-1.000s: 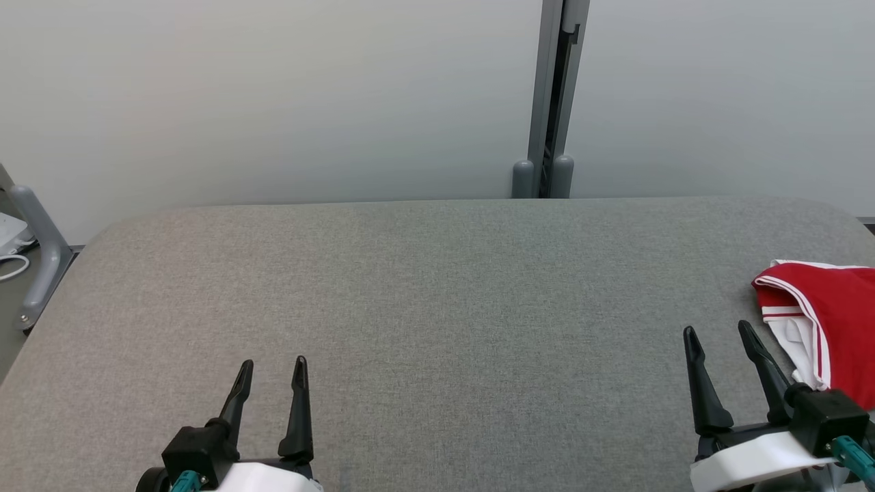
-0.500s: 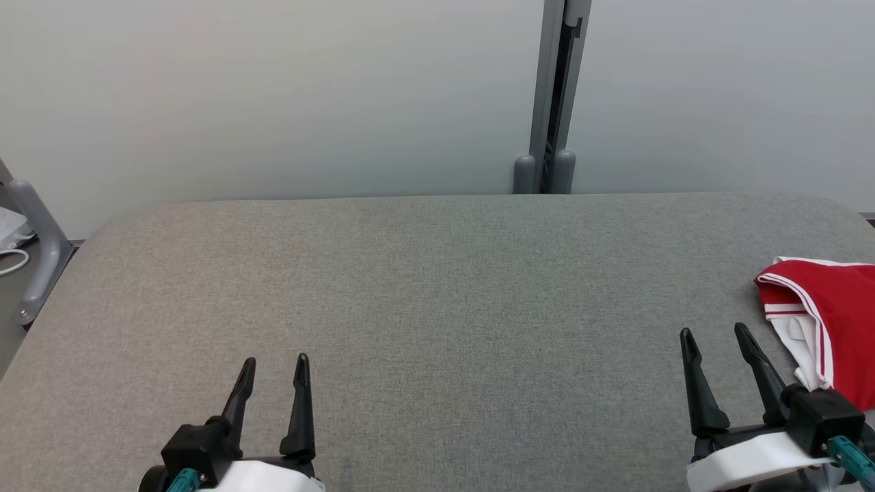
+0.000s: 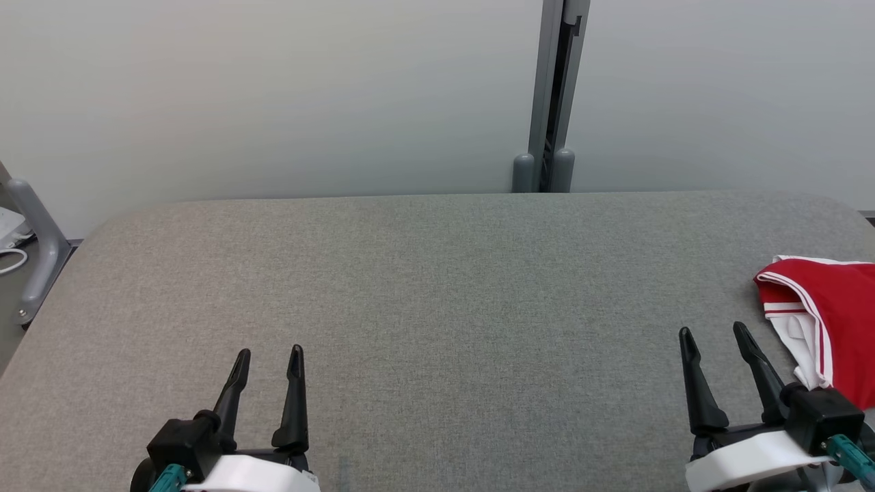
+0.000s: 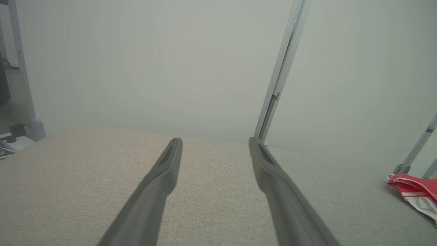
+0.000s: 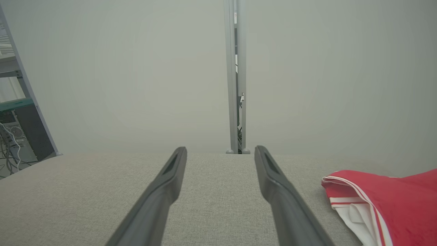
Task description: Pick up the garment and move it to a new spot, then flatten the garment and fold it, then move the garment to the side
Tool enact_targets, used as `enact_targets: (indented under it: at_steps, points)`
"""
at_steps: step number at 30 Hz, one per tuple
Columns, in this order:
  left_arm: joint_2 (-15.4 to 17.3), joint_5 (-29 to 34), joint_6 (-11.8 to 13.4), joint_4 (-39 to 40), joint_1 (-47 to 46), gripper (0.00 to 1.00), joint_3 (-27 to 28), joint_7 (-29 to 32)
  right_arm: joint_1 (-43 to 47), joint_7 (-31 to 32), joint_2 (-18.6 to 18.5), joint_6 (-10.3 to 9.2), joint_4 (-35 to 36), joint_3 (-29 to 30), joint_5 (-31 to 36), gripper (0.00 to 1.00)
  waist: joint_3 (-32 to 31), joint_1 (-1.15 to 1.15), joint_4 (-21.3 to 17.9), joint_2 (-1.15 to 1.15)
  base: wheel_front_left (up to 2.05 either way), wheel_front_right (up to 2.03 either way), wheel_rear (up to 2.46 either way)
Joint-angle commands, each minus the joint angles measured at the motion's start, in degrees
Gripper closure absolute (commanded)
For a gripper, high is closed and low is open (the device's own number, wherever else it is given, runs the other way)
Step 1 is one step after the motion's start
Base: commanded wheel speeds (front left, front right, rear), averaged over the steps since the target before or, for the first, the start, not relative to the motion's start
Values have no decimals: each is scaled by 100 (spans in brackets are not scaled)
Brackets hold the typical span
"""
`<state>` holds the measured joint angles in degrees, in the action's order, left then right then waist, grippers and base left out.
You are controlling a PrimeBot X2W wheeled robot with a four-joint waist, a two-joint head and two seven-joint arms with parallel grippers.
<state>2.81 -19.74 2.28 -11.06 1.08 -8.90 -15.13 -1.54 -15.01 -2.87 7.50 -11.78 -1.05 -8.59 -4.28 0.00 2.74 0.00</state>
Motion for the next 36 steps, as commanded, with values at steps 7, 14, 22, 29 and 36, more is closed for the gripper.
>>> enact_targets:
  at_steps: [7, 14, 22, 29, 36]
  points:
    - [27, -123, -164, 56, 81, 0, 112, 4, -37, -19, -13, -2, -18, -9, -31, 0, -2, 0, -3, 0, 0, 0, 0]
    - [28, -311, -292, -173, 31, 0, 97, 3, -5, -19, -13, -2, -47, -49, -41, 0, -4, 0, 12, 0, 0, 0, 0]
    - [27, -395, -337, -218, -3, 0, 141, 3, -22, -19, -13, -2, -67, -74, -46, 0, -7, 0, 27, 0, 0, 0, 0]
    - [27, -463, -361, -265, -5, 0, 152, 4, -33, -19, -13, -2, -103, -129, -44, 0, -20, 0, 26, 0, 0, 0, 0]
    - [-47, -470, -324, -541, 297, 100, 103, 6, 239, 32, 68, -1, -376, -142, -70, 100, -19, 0, 25, 0, 0, 0, 0]
